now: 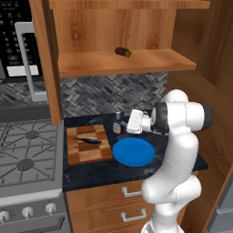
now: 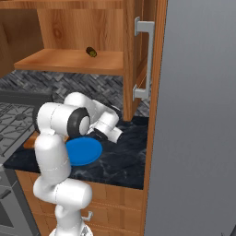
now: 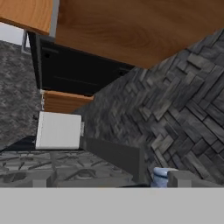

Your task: Pick the fish from the plate and place it on the cutting board. Then pick the condiment bottle from the cabinet and place it next to the cutting board.

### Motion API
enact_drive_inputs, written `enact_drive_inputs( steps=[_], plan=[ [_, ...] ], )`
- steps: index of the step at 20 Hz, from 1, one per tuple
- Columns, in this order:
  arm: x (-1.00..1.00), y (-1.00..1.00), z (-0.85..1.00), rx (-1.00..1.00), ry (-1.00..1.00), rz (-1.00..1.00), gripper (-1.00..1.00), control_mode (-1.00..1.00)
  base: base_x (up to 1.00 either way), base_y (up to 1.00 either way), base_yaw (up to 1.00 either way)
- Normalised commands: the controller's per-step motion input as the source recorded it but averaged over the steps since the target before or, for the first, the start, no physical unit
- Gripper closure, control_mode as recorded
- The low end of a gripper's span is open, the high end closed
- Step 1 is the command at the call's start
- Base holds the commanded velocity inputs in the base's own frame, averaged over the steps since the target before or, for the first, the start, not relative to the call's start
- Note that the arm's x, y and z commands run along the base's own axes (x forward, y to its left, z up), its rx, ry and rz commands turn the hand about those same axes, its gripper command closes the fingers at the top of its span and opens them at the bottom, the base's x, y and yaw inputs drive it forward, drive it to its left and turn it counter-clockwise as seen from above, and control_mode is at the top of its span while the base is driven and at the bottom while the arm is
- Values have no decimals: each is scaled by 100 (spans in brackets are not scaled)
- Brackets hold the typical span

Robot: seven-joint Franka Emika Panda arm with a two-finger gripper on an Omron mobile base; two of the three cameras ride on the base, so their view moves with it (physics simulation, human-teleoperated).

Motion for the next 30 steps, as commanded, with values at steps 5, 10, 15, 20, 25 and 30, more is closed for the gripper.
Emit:
enact_drive_inputs(
  steps=[5, 10, 15, 20, 25, 30],
  plan=[
    [-33, 0, 29, 0, -7, -1, -100, -100, 0, 0, 0],
    [-32, 0, 20, 0, -4, -3, -100, -100, 0, 0, 0],
    [-34, 0, 17, -2, -3, -4, -100, -100, 0, 0, 0],
    [-38, -1, 10, -4, -7, -5, -100, -100, 0, 0, 0],
    [-41, -2, 16, -8, -7, -5, -100, -100, 0, 0, 0],
    [-46, -3, 22, -16, -8, -5, -100, -100, 0, 0, 0]
  ],
)
